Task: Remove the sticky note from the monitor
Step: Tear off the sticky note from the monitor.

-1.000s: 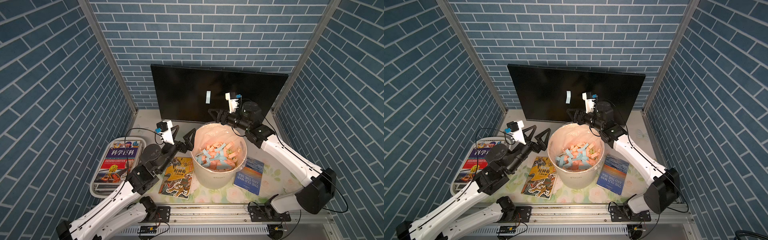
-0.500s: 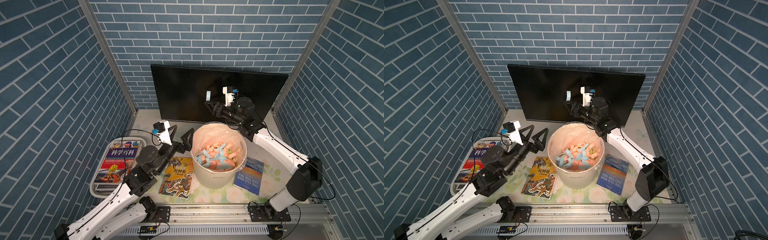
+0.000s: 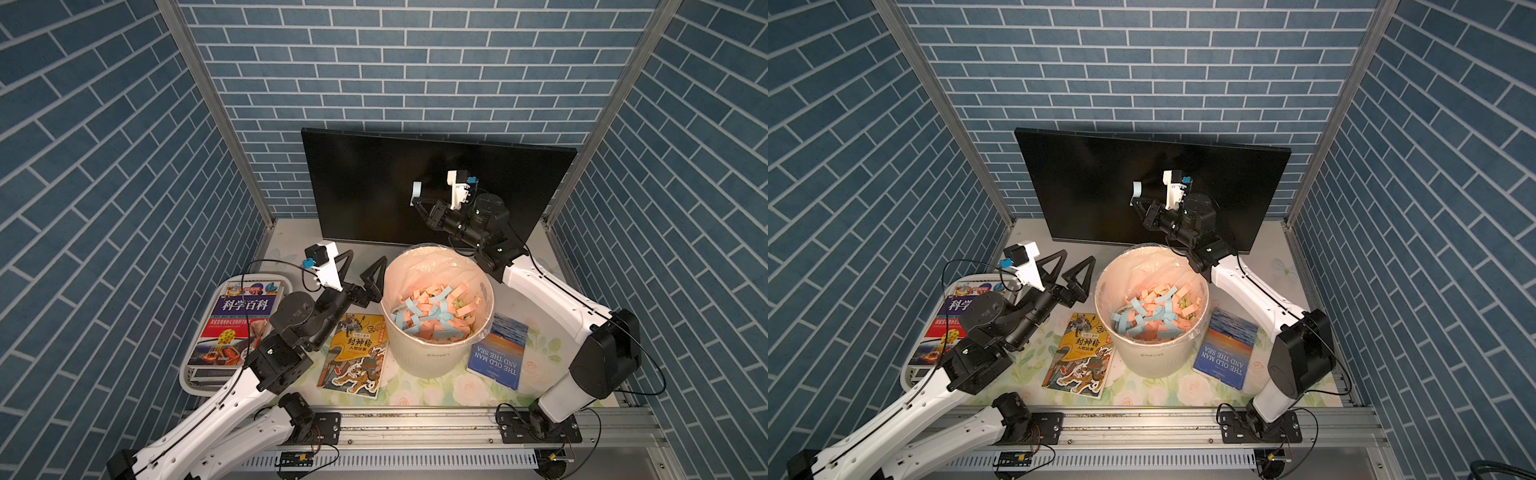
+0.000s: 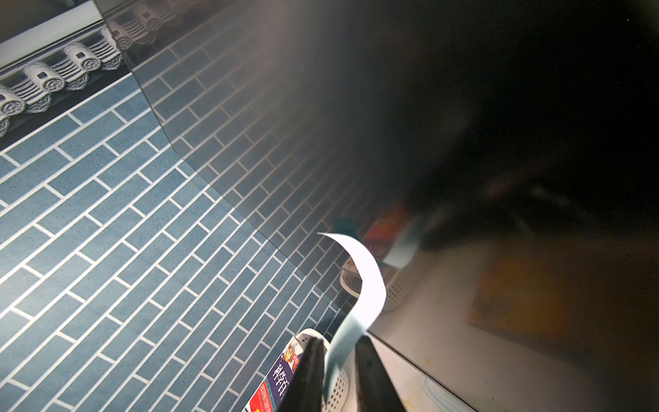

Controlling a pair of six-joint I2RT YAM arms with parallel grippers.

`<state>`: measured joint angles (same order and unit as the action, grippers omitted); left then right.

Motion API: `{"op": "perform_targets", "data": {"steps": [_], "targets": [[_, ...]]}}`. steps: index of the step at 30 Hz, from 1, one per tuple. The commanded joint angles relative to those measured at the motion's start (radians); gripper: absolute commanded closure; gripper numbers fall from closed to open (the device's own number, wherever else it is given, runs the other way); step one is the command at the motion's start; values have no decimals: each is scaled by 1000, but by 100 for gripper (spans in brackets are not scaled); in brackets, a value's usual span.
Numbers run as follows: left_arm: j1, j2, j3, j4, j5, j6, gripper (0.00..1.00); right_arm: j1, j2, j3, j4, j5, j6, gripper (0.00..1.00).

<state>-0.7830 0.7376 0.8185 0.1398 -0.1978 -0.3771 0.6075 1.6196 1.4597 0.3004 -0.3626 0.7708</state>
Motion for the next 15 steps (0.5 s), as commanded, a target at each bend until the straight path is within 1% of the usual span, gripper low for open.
{"op": "perform_targets", "data": {"steps": [1,5,8,15], "targets": [[5,-12,-13,3,6,6,0,-1,6,12,47,9,17,86],[5,-20,-16,3,7,4,0,0,-2,-2,51,10,19,95],[5,-25,-18,2,7,3,0,0,-12,-15,53,8,19,100],[5,-31,-18,-3,8,-3,0,6,-49,-49,53,5,14,100]]}}
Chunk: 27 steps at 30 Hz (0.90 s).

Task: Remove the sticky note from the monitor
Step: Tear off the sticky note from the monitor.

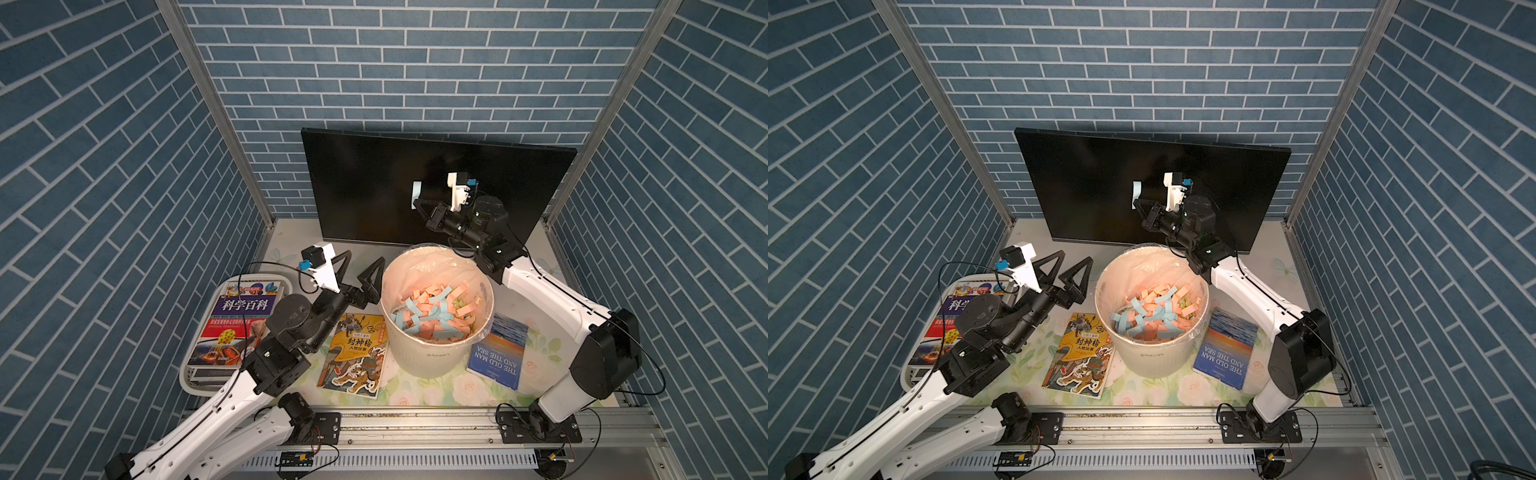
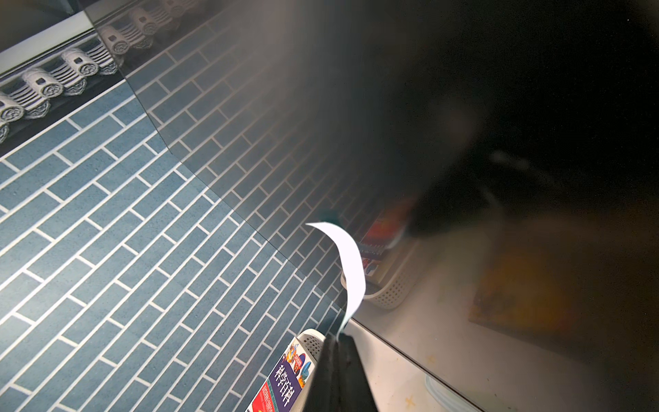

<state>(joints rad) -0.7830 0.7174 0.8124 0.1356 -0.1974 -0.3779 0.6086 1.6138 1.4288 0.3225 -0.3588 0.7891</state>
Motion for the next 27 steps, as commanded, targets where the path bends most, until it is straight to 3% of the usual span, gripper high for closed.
{"op": "perform_targets", "data": {"steps": [1,16,27], "targets": [[5,-10,-11,0,9,-3,0,5,-51,-24,30,1,-7,100],[6,-10,-3,-14,19,-22,0,14,-201,-145,-20,-12,-78,100],[6,-14,-1,-22,38,-36,0,35,-396,-245,-241,-16,-243,100]]}}
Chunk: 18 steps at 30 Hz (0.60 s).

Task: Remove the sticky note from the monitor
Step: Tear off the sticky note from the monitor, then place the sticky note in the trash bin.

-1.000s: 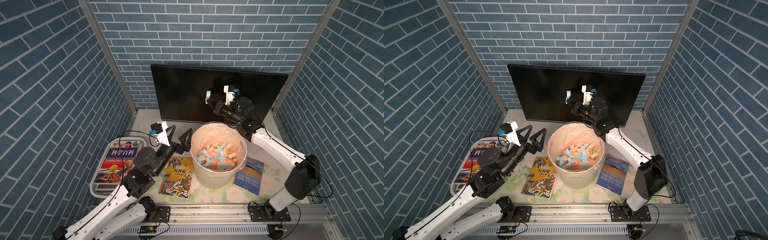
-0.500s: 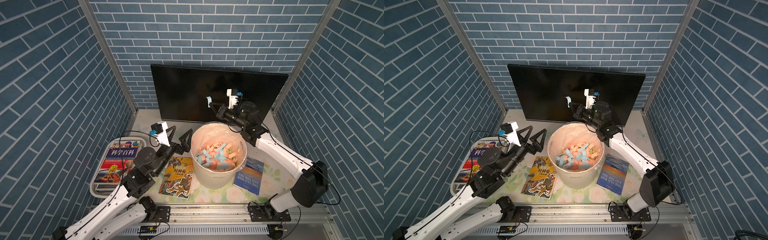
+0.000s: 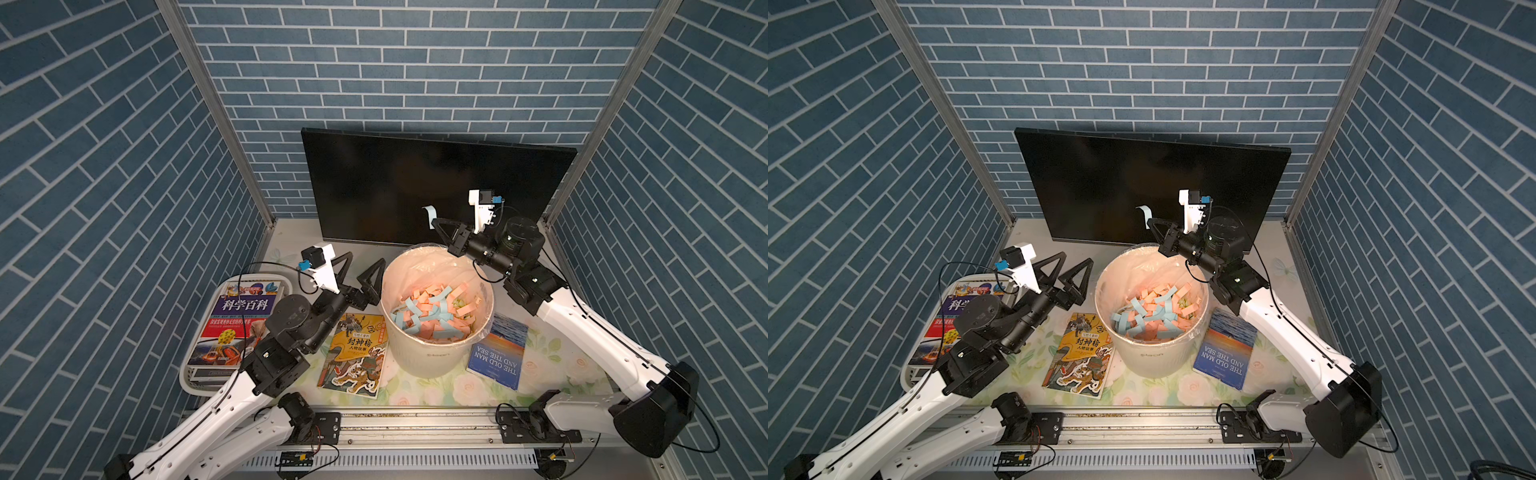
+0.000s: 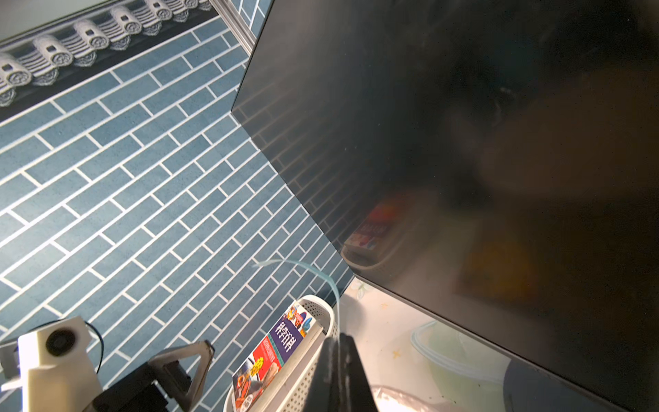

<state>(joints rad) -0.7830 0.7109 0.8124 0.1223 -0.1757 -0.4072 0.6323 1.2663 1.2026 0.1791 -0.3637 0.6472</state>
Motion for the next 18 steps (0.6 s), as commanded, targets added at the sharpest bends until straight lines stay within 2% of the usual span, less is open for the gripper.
{"op": "perform_targets", "data": {"steps": [1,11,18], "targets": [[6,-7,-2,-9,17,-9,0,17,-62,-23,-125,-11,-121,100],[4,-1,-8,-2,47,-47,0,108,-168,-38,-383,58,-302,100],[5,3,-10,8,69,-77,0,178,-209,-55,-480,113,-350,100]]}}
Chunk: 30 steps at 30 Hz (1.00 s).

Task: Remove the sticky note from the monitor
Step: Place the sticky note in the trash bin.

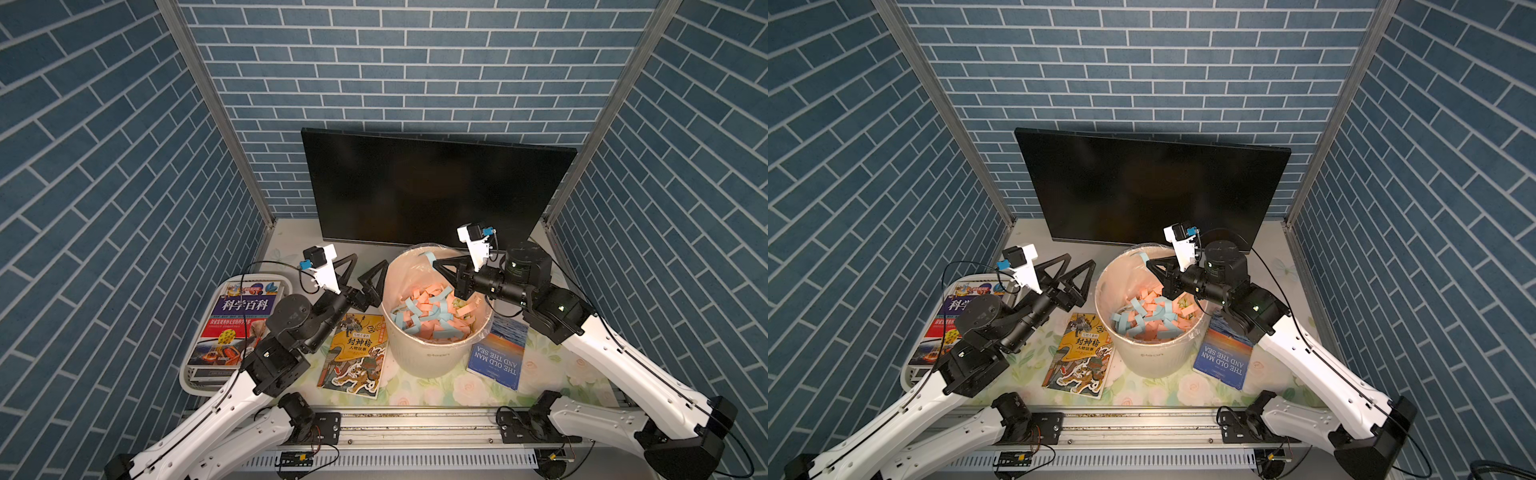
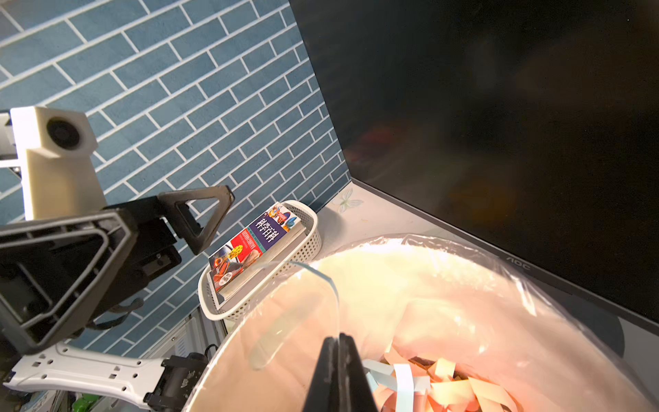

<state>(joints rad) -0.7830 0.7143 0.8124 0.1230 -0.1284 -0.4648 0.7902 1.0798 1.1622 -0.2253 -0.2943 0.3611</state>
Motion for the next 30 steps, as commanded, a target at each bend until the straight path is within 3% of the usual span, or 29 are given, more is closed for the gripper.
{"op": "perform_targets", "data": {"steps": [1,6,30], "targets": [[4,1,-11,7,24,-24,0,32,-27,-18,-88,58,-68,100],[5,5,-13,9,33,-39,0,66,-47,-39,-128,115,-78,100],[6,0,-33,16,49,-54,0,94,-75,-56,-119,133,-76,60]]}}
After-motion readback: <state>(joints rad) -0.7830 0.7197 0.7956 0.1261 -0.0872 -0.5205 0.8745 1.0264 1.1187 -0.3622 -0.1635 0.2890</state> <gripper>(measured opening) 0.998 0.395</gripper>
